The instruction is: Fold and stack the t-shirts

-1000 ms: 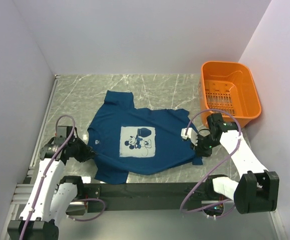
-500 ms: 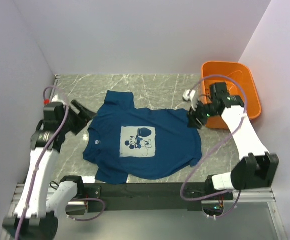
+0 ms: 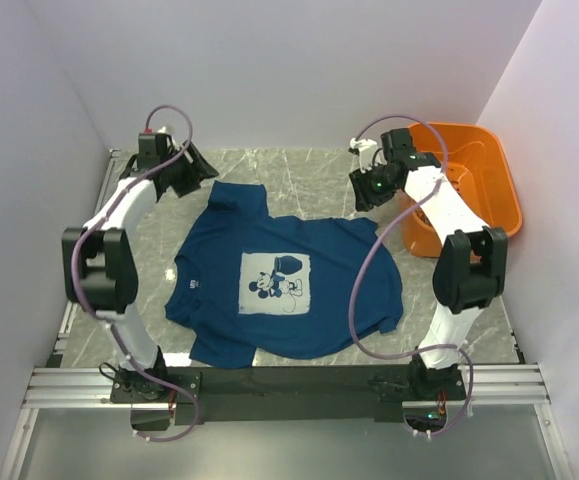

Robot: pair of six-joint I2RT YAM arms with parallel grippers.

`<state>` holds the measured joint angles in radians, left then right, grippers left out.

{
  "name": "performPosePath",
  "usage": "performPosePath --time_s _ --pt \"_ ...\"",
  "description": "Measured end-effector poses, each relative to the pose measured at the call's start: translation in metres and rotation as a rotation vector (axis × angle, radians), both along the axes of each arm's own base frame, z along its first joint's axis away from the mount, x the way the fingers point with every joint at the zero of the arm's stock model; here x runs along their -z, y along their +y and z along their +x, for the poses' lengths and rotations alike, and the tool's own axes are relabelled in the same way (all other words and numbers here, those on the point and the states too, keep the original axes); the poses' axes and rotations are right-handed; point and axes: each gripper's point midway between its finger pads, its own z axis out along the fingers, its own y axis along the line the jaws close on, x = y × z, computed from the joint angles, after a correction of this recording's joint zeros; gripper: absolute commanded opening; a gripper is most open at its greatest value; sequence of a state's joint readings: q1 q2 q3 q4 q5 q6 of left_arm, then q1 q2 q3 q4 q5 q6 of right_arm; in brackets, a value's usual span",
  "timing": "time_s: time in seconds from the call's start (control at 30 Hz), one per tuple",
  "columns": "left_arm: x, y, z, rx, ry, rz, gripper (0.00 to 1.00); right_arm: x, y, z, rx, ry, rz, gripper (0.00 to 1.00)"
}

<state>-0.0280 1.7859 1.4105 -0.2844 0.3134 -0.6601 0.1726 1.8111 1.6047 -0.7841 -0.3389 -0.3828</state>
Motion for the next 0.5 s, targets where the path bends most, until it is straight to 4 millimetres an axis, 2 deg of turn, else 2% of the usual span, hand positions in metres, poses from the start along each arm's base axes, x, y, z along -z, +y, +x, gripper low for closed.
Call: performPosePath --time_s 0.13,0.23,0.33,0.4,0.5 --pt "0.006 0.001 0.042 0.017 -0.036 0.030 0.67 0.018 -0.003 0.009 0.042 0.035 -0.036 0.49" --pt "0.014 0.001 0.072 0.027 -0.051 0.043 0.65 0.023 -0.001 0.014 0.052 0.042 -0.047 0.49" --pt "0.031 0.001 0.099 0.032 -0.038 0.060 0.61 0.024 0.001 0.019 0.061 0.041 -0.049 0.49" --pt "0.048 0.003 0.110 0.029 -0.014 0.070 0.60 0.025 0.000 0.020 0.067 0.042 -0.054 0.49" --pt "0.077 0.005 0.113 0.023 0.047 0.083 0.55 0.025 -0.001 0.020 0.076 0.043 -0.056 0.49"
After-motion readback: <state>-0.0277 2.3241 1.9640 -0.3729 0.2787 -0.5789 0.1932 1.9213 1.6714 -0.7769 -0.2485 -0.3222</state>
